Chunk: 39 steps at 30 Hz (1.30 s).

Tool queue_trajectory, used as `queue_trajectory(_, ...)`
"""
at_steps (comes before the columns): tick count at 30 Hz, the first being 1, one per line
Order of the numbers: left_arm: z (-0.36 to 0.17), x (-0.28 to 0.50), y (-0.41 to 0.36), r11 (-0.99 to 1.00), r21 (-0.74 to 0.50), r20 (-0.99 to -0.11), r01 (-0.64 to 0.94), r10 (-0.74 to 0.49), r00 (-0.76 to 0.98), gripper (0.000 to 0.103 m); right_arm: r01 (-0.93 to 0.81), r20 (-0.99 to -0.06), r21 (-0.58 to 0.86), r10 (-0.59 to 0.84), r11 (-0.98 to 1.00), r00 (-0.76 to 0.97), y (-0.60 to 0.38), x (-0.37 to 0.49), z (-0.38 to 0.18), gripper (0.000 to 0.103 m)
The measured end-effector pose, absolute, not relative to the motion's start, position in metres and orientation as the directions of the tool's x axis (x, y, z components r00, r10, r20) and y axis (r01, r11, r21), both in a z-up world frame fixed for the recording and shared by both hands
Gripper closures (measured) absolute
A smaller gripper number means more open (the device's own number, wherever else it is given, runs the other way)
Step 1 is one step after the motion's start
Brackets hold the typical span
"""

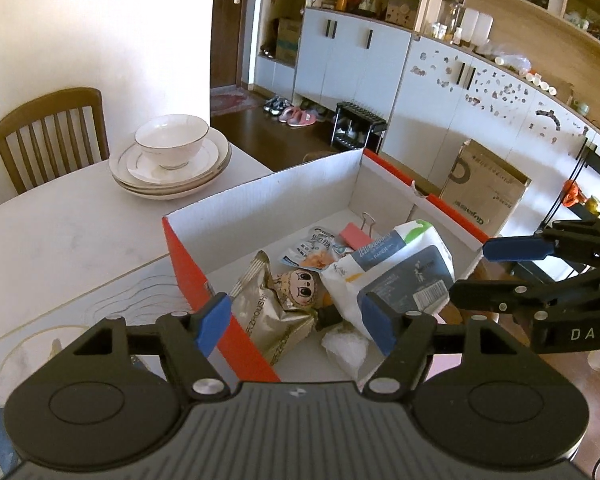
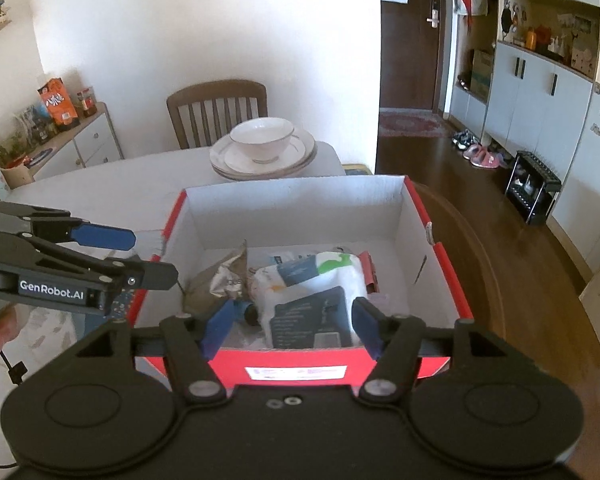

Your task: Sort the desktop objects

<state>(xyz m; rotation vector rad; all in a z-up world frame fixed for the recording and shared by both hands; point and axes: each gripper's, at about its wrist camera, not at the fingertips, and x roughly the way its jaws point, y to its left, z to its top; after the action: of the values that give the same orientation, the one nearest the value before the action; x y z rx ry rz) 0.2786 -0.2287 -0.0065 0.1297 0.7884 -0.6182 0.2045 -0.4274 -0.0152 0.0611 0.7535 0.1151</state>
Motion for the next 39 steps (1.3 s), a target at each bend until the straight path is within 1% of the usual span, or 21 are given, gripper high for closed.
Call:
queue_trajectory(3, -0.004, 0.272, -0.222, 0.815, -0.121, -0.69, 0.567, -0.479, 0.542, 0.025, -0.078, -0.667, 0.091, 0.119, 0.993, 0.735, -0.423, 0.198, -0.013, 0.035)
queue_trajectory(6, -0.003, 0.266, -0.217, 0.813, -0.126, -0.689, 0.568, -0.484, 0.54, 0.023, -0.069, -0.659, 0.095, 0.115, 0.993, 0.743, -0.419, 0.194, -0.011, 0.035)
queue_trajectory(7, -0.003, 0.264, -0.216, 0.812, -0.125, -0.689, 0.57, -0.485, 0.539, 0.02, -0.066, -0.655, 0.097, 0.113, 0.993, 0.747, -0.418, 0.191, -0.011, 0.032)
queue_trajectory(9, -0.002, 0.259, -0.213, 0.809, -0.125, -0.687, 0.574, -0.488, 0.538, 0.018, -0.064, -0.647, 0.099, 0.113, 0.993, 0.754, -0.416, 0.187, -0.009, 0.029)
queue_trajectory(11, 0.0, 0.255, -0.21, 0.807, -0.125, -0.684, 0.577, -0.492, 0.539, 0.017, -0.064, -0.641, 0.085, 0.104, 0.994, 0.761, -0.412, 0.183, -0.008, 0.028)
queue_trajectory(14, 0.002, 0.248, -0.206, 0.797, -0.13, -0.675, 0.589, -0.506, 0.536, 0.01, -0.064, -0.627, 0.079, 0.1, 0.995, 0.773, -0.407, 0.177, -0.005, 0.024)
queue_trajectory(15, 0.003, 0.246, -0.205, 0.794, -0.133, -0.672, 0.593, -0.512, 0.535, 0.004, -0.062, -0.621, 0.077, 0.097, 0.995, 0.778, -0.405, 0.175, -0.004, 0.023)
queue_trajectory(16, 0.003, 0.244, -0.204, 0.793, -0.134, -0.668, 0.595, -0.516, 0.536, 0.0, -0.061, -0.616, 0.075, 0.095, 0.995, 0.782, -0.404, 0.173, -0.004, 0.02)
queue_trajectory(20, 0.006, 0.236, -0.199, 0.786, -0.135, -0.656, 0.604, -0.528, 0.539, 0.0, -0.05, -0.594, 0.072, 0.083, 0.996, 0.8, -0.399, 0.164, -0.002, 0.011)
queue_trajectory(22, 0.006, 0.233, -0.197, 0.783, -0.136, -0.653, 0.607, -0.532, 0.54, 0.0, -0.042, -0.581, 0.07, 0.075, 0.997, 0.811, -0.397, 0.158, -0.001, 0.004)
queue_trajectory(25, 0.007, 0.226, -0.193, 0.784, -0.138, -0.649, 0.605, -0.533, 0.543, 0.0, -0.033, -0.567, 0.06, 0.062, 0.998, 0.821, -0.393, 0.151, 0.001, 0.001)
queue_trajectory(31, 0.009, 0.214, -0.188, 0.786, -0.149, -0.638, 0.6, -0.54, 0.549, 0.0, -0.016, -0.549, 0.067, 0.05, 0.998, 0.834, -0.39, 0.138, 0.002, 0.001)
queue_trajectory(39, 0.008, 0.203, -0.186, 0.785, -0.127, -0.645, 0.606, -0.53, 0.55, 0.0, -0.002, -0.544, 0.072, 0.041, 0.997, 0.838, -0.388, 0.13, 0.002, 0.001)
